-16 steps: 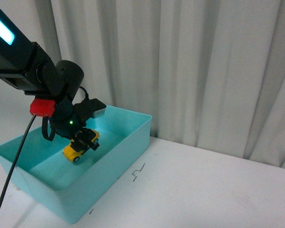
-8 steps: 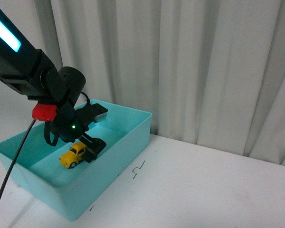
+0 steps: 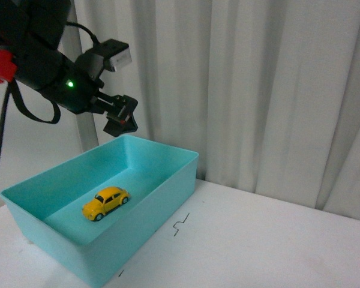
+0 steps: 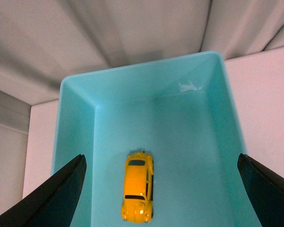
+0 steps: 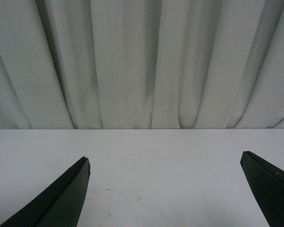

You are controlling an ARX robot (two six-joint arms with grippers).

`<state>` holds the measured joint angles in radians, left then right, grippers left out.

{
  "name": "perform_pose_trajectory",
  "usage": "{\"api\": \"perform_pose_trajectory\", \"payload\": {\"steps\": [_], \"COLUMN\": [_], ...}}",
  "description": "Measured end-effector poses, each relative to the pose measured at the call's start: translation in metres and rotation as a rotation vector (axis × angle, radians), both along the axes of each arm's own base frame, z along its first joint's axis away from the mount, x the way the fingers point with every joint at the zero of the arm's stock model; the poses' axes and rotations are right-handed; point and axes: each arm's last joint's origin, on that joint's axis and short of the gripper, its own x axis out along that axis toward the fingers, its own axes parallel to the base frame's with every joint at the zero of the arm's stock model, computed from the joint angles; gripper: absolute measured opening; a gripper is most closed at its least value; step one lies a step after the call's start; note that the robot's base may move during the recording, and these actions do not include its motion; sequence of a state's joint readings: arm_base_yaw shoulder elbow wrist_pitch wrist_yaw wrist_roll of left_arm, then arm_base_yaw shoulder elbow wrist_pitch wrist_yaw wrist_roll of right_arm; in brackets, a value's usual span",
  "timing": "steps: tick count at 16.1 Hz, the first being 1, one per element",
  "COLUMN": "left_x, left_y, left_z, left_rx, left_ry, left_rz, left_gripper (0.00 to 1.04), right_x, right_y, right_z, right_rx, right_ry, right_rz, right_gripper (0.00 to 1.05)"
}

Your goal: Wind up and store yellow beetle toy

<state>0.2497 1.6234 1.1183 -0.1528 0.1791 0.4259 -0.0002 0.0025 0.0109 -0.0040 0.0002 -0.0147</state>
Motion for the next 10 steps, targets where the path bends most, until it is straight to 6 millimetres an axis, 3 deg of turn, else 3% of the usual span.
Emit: {"api": "perform_pose_trajectory", "payload": {"steps": [1,2,4,7,9,10], "left_x": [-0.016,-0.032,-0.073,-0.110,-0.131,-0.139], "left_y": [-0.007,-0.017,-0.040,-0.055,-0.062,-0.066], "left_z": [0.016,0.029,0.025,-0.023,-0.029,-0.032], "left_rx": [-0.011,-0.029,-0.172,-0.251,-0.261,-0.266], "left_ry": [-0.116,-0.364,-0.641,-0.616,-0.648,-0.655], "left_rz": [-0.020,0.003,0.027,0.065,0.068,0.063], "left_gripper": [0.96,0.85,0.62,0.26,0.03,0.02], "right_x": [0.000,0.000,0.000,0.000,0.000,0.000], "right_y": [0.000,0.000,0.000,0.000,0.000,0.000], "right_z": [0.000,0.000,0.000,0.000,0.000,0.000], "right_rx": [0.000,0.000,0.000,0.000,0.000,0.000], "right_ry": [0.000,0.000,0.000,0.000,0.000,0.000], "right_rz": [0.000,0.000,0.000,0.000,0.000,0.000], "right_gripper": [0.98,0.98,0.98,0.98,0.98,0.98]}}
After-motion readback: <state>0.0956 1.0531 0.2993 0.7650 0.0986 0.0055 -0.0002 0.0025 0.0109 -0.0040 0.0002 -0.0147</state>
